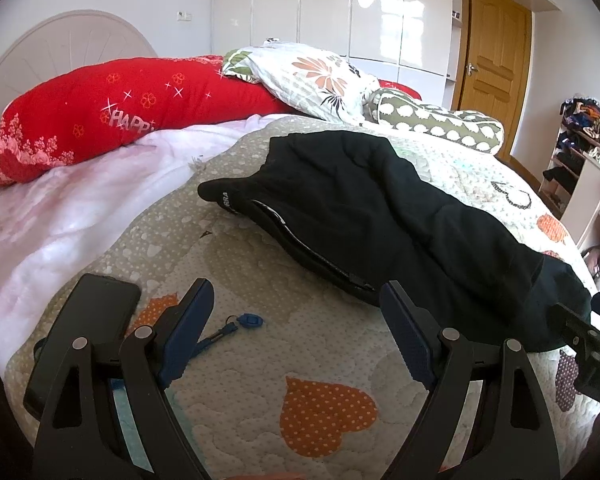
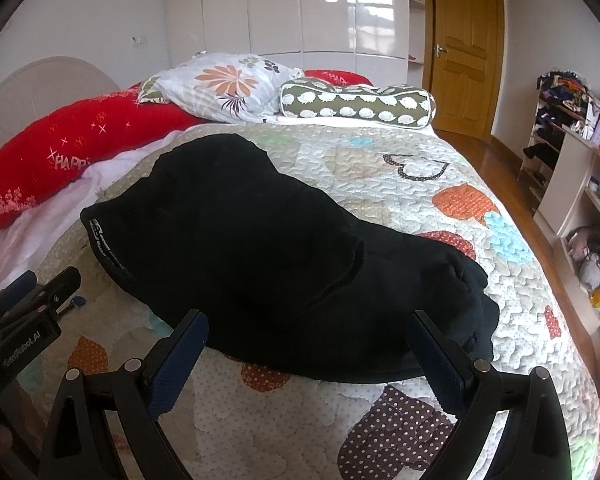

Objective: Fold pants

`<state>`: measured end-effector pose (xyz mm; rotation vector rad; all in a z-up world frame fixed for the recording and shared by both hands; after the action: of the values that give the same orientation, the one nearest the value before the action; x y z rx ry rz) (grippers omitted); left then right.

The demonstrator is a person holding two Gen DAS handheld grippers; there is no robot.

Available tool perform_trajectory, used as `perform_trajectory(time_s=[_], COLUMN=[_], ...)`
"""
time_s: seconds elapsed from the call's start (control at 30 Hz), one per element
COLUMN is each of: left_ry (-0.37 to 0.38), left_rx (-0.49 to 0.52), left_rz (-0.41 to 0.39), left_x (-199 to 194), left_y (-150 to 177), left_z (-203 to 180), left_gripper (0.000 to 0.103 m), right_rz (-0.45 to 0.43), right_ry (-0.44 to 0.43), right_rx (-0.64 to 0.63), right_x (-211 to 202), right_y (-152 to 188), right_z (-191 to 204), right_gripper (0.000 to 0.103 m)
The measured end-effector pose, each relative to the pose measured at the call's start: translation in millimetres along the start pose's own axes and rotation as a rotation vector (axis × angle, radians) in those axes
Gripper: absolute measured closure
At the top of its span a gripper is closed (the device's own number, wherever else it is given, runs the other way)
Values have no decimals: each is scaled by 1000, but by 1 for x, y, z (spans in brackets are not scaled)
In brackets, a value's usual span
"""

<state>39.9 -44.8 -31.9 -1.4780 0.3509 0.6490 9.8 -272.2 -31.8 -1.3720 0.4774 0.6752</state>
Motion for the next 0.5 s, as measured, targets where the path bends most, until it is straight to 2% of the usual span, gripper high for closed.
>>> perform_trajectory(time_s=[0.5], left_ry=[-2], left_rx=[2], left_rz=[1], left_x=[0], left_y=[0], left_z=[1], left_gripper=[18], right_rz=[16], right_ry=[0], right_rx=[4], right_x=[4], right_y=[3], right_z=[-2], right_gripper=[4])
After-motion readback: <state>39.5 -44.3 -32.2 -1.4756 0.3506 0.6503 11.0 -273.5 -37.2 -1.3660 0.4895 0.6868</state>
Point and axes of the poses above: each gripper's, at about its wrist camera, not at the fingertips, and x roughly the way its jaws point, z to its left, y to its underside, the point moved 6 cm from there along x, roughly the way its jaws point, and after that the axes turned 12 degrees about -y, right-handed, at the moved point
